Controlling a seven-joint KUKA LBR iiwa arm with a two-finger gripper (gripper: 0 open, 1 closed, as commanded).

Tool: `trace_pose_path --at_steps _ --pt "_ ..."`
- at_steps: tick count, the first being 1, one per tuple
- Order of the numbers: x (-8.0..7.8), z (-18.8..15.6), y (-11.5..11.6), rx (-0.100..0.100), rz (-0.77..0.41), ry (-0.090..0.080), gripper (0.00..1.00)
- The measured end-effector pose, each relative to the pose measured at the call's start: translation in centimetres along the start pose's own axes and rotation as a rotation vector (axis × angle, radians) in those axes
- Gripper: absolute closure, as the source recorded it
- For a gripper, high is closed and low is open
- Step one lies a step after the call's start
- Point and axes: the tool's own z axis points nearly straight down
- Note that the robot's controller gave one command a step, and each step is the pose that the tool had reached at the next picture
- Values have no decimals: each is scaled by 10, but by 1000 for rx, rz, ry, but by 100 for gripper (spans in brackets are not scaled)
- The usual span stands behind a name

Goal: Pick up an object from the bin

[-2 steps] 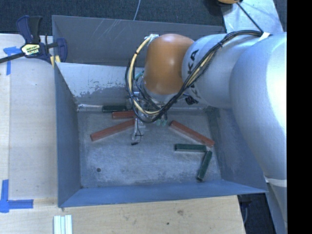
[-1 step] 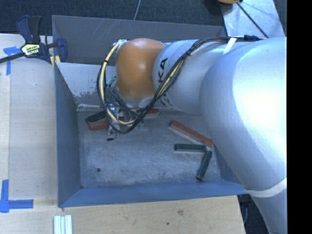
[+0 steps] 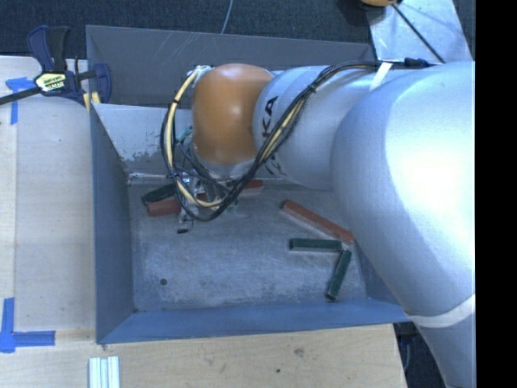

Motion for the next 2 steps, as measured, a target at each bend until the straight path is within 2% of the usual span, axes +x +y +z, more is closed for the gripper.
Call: trace_pose_path --at_steps 1,2 --pt "-2 -55 6 3 65 11 100" --pt "-8 -131 13 3 22 4 100"
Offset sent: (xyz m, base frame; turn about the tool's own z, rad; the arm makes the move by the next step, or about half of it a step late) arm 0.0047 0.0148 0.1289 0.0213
